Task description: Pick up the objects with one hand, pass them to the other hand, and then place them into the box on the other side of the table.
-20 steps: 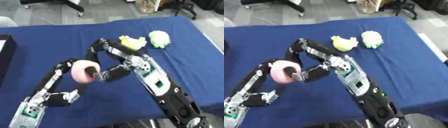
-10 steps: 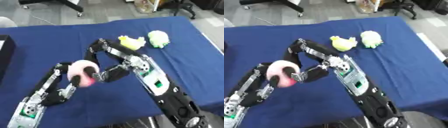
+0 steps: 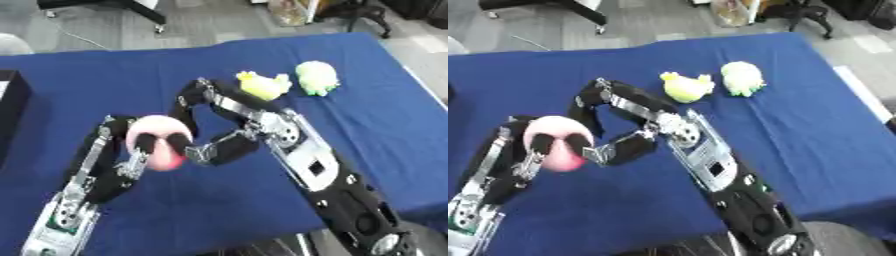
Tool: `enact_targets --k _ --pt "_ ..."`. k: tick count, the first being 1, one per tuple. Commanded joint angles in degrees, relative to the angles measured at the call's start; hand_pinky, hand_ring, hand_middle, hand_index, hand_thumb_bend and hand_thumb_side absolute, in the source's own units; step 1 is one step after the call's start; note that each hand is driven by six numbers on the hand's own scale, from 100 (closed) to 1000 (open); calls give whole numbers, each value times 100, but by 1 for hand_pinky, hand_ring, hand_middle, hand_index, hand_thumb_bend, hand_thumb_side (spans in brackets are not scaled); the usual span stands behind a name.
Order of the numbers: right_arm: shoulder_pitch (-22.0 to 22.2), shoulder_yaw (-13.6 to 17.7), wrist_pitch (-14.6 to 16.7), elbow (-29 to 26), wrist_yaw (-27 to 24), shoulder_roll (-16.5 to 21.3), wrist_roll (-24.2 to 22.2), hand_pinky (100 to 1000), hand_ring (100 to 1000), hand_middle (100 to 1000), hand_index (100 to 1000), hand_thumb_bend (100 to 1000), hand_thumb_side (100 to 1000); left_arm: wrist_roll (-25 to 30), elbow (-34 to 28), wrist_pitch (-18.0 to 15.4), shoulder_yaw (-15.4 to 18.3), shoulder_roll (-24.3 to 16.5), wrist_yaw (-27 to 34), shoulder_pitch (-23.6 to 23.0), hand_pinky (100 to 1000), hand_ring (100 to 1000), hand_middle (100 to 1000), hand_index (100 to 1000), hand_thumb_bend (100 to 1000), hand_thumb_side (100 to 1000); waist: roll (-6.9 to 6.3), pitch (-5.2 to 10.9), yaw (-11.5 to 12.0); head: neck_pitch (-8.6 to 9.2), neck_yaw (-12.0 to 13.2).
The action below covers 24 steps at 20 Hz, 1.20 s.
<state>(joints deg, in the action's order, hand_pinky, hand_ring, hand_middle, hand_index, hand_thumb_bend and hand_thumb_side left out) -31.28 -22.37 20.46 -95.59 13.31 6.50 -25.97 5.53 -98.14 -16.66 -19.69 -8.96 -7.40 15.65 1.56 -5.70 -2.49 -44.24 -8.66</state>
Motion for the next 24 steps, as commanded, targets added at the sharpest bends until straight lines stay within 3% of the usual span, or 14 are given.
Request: enact_targets --k 1,2,4,5,7,9,11,17,24 --pt "-80 17 23 -64 -38 56 -19 621 337 333 364 100 100 -162 -57 14 -16 12 6 118 622 345 205 358 100 599 -12 55 -12 12 1" --pt "-76 24 26 -80 -37 54 -8 621 338 334 371 100 100 -182 -52 16 -25 15 -15 124 622 344 204 357 100 599 -13 56 -14 12 3" --pt "-60 60 47 -150 -18 56 50 626 347 356 476 100 100 -235 -38 25 -23 20 -76 131 619 341 200 355 100 598 -15 59 -19 12 5" --pt "-52 87 67 -202 11 61 94 629 355 383 550 100 265 -270 -28 32 -13 18 -111 132 618 340 199 353 100 597 -16 60 -22 12 7" --pt "-37 153 109 -330 87 72 229 632 366 417 639 100 391 -370 -7 52 26 9 -216 132 618 339 197 352 100 595 -17 62 -28 12 13" --pt "-23 212 132 -441 171 79 394 634 377 447 710 100 450 -484 9 68 80 -3 -345 133 618 339 197 352 100 593 -20 64 -32 12 21" --pt "-8 271 140 -533 248 82 559 638 389 467 785 136 471 -587 15 79 137 -20 -484 133 619 339 196 352 100 591 -26 67 -34 12 36" --pt "42 475 130 -733 600 59 1071 652 428 546 888 195 467 -759 -25 95 267 -53 -701 95 621 340 197 353 100 589 -43 78 -42 12 112" --pt "132 657 45 -802 1025 33 1613 666 463 624 928 202 458 -879 -114 145 426 -142 -775 109 620 341 197 353 100 569 -56 89 -40 12 292"
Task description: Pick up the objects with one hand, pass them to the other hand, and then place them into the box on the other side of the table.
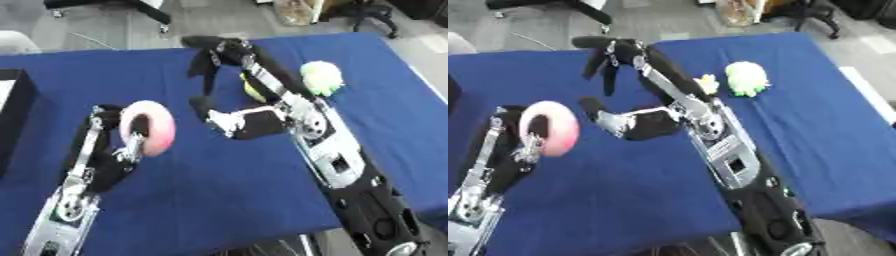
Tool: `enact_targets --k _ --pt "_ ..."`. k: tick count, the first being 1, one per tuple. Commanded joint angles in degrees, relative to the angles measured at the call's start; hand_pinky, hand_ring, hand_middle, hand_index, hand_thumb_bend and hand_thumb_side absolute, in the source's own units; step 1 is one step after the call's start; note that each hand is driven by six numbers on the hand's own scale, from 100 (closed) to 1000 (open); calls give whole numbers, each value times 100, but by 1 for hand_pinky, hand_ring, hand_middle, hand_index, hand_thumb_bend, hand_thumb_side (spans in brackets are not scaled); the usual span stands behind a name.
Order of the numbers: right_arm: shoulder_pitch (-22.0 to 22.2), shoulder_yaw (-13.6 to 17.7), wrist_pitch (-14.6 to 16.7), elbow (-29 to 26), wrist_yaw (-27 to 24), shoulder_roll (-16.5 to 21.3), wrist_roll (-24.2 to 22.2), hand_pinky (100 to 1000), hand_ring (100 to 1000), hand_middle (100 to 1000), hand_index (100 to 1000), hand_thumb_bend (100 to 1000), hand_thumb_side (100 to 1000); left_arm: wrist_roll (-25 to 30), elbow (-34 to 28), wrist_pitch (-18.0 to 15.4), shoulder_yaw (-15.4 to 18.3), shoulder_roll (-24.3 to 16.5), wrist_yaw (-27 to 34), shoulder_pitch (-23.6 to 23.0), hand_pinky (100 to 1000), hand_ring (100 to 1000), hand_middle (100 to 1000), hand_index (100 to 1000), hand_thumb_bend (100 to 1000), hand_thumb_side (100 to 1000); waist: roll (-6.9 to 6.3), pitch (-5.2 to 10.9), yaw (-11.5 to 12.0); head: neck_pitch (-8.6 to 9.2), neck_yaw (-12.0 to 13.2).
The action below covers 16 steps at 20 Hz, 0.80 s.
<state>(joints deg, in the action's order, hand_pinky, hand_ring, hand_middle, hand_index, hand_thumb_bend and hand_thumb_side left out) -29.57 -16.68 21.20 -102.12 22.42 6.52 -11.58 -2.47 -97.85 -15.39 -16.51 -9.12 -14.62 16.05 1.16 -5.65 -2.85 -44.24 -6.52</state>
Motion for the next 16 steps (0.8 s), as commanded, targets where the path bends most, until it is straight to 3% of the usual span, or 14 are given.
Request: enact_targets --k 1,5,10,13,16 --pt "-30 97 -41 -151 143 31 231 666 463 624 928 202 458 -116 -162 43 142 -154 -71 80 620 341 197 353 100 569 -18 87 -4 12 105" --pt "34 98 -78 -130 214 50 331 664 458 613 925 178 454 -407 -305 242 474 -476 -187 225 618 343 200 355 100 453 -69 133 26 12 504" --pt "124 11 -57 -57 248 60 201 664 453 608 924 150 450 -860 -361 649 960 -1228 -235 458 615 344 203 359 100 331 -156 215 49 12 1049" --pt "161 -29 -41 -26 228 64 125 664 452 607 924 139 445 -1111 -114 941 1202 -1728 -304 645 613 343 202 359 100 271 -195 251 38 12 1274" --pt "178 -65 -32 3 208 68 66 663 451 605 924 130 448 -1255 343 1251 1366 -2261 -571 890 610 346 204 362 100 146 -217 278 17 12 1427"
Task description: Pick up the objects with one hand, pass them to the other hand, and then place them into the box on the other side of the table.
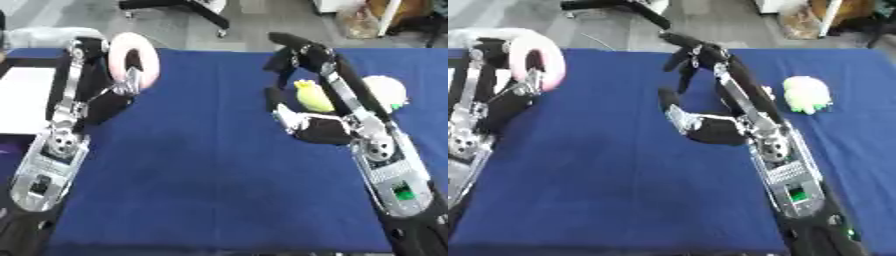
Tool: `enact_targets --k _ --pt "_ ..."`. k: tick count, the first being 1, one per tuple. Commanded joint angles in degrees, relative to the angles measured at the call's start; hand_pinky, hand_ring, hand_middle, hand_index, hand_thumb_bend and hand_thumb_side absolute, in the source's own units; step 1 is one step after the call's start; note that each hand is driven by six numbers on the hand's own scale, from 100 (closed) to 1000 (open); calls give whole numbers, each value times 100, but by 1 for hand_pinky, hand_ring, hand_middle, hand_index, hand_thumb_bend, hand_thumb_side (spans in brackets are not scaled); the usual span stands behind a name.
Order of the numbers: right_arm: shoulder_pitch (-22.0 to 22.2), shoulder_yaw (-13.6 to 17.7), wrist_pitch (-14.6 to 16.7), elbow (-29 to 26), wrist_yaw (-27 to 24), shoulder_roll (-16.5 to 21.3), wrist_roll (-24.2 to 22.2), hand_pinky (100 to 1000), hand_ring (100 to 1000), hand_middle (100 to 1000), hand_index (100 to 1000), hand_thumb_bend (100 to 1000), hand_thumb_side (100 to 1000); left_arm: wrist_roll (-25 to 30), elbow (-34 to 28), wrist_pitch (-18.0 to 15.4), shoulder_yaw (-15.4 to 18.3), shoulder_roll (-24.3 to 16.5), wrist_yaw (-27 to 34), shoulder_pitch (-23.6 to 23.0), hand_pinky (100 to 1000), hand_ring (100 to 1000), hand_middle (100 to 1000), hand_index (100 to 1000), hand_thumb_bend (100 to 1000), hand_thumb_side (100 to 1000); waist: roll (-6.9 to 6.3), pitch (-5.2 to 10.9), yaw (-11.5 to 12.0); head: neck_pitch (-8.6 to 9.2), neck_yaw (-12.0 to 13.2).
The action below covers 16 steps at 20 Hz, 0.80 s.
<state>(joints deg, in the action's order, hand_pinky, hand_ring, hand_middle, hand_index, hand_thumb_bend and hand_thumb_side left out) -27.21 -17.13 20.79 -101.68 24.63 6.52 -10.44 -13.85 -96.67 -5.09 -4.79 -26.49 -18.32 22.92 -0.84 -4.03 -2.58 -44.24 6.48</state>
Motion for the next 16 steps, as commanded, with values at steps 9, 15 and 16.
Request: enact_targets --k 9,15,16 --pt "17 -65 15 38 -77 88 -129 662 447 603 923 105 460 -201 2341 1219 458 -1663 -1764 983 603 350 221 374 322 100 -56 165 -72 61 163" --pt "68 -94 22 77 -124 114 -184 662 445 601 922 100 471 547 3814 1482 455 -1994 -3425 1313 611 377 301 405 554 100 -83 206 -80 69 43" --pt "73 -102 25 82 -134 117 -199 662 444 602 922 100 472 635 3998 1470 471 -1983 -3593 1345 615 388 306 411 557 100 -86 213 -79 73 33"
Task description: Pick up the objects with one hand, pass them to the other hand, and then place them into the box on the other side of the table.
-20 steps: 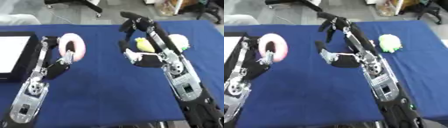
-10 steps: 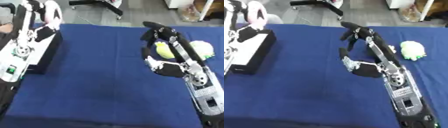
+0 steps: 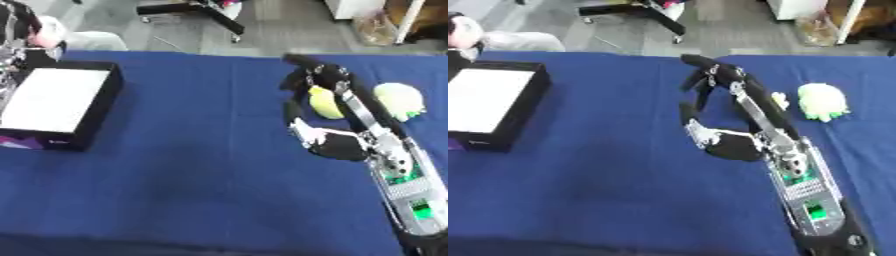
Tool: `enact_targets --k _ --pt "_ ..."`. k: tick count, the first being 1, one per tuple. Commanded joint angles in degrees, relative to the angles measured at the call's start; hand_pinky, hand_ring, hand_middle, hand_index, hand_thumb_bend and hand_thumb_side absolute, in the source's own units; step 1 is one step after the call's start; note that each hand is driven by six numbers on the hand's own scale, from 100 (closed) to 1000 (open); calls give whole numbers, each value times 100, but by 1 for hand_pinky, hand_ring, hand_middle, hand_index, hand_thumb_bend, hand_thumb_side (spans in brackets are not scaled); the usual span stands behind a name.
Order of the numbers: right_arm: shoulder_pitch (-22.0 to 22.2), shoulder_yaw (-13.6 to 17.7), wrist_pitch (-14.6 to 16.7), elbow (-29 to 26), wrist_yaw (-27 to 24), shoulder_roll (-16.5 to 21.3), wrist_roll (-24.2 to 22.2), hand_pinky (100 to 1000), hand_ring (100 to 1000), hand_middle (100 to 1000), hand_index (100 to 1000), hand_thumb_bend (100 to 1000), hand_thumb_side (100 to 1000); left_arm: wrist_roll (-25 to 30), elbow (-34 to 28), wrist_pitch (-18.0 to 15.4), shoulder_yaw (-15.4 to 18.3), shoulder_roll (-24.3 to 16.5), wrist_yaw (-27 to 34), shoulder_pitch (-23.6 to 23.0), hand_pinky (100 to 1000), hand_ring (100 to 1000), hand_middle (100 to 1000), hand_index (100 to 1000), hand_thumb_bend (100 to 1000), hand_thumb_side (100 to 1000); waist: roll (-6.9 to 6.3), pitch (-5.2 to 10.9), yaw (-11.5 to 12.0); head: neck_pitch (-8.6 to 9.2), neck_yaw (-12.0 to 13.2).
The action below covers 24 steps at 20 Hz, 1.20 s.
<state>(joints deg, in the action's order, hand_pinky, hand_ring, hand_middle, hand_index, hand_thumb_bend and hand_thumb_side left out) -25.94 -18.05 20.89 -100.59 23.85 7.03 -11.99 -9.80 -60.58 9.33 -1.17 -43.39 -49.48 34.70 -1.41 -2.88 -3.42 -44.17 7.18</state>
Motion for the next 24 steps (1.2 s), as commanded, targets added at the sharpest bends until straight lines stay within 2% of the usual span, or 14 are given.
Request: enact_targets --k 1,3,4,5,6,8,11,13,14,15,16,18,20,24 --pt "-50 -16 18 -22 -63 69 -60 662 444 602 922 100 472 296 559 11 122 -265 -598 191 615 389 306 411 552 100 -32 104 5 72 -44" --pt "-45 -18 23 -19 -77 65 -76 662 444 601 922 100 472 367 828 -23 141 -196 -742 220 622 410 317 421 538 100 -32 111 2 82 -46" --pt "-41 -18 23 -18 -84 62 -80 662 444 601 922 100 474 384 938 -35 143 -158 -790 223 663 499 421 518 556 100 -31 113 -1 90 -48" --pt "-38 -17 22 -16 -89 61 -84 662 444 601 922 100 475 423 1051 -44 135 -114 -834 219 706 601 560 655 597 195 -29 115 -4 100 -51" --pt "-37 -18 22 -12 -91 61 -88 662 443 601 922 100 476 487 1145 -60 124 -81 -877 220 761 732 746 813 678 419 -27 115 -7 110 -55" --pt "-38 -16 22 -7 -93 63 -93 662 443 600 922 100 477 650 1289 -100 125 -18 -947 223 807 798 838 906 736 601 -24 113 -12 122 -61" --pt "-42 -4 17 -4 -91 70 -85 662 442 599 922 100 479 688 1323 -129 156 15 -896 202 853 860 921 975 766 735 -24 105 -14 124 -73" --pt "-44 1 15 1 -83 73 -82 662 442 599 921 100 479 695 1263 -159 172 9 -802 192 864 872 933 987 723 720 -29 102 -9 119 -77" --pt "-46 4 16 2 -78 74 -82 662 442 599 921 100 479 663 1196 -169 184 7 -719 178 861 864 924 979 656 691 -30 101 -6 121 -83" --pt "-47 9 16 7 -71 77 -84 662 442 599 921 100 479 625 1070 -215 206 24 -511 149 855 851 906 969 531 661 -30 99 -1 121 -102" --pt "-48 19 16 15 -60 80 -85 662 441 599 921 100 480 592 888 -299 216 37 -182 99 849 839 891 959 464 642 -30 97 5 120 -126" --pt "-56 50 4 51 -36 92 -73 662 440 599 921 100 480 485 317 -531 175 40 612 -41 824 799 852 942 350 599 -25 95 18 109 -197" --pt "-87 99 -29 125 -5 111 -36 660 439 598 920 100 479 371 -457 -805 98 98 1468 -205 812 770 820 918 263 607 -16 94 39 82 -317" --pt "-191 230 -105 383 148 154 84 658 435 598 920 100 474 359 -2016 -1271 -73 287 2927 -596 797 738 794 904 194 611 10 87 83 18 -686"
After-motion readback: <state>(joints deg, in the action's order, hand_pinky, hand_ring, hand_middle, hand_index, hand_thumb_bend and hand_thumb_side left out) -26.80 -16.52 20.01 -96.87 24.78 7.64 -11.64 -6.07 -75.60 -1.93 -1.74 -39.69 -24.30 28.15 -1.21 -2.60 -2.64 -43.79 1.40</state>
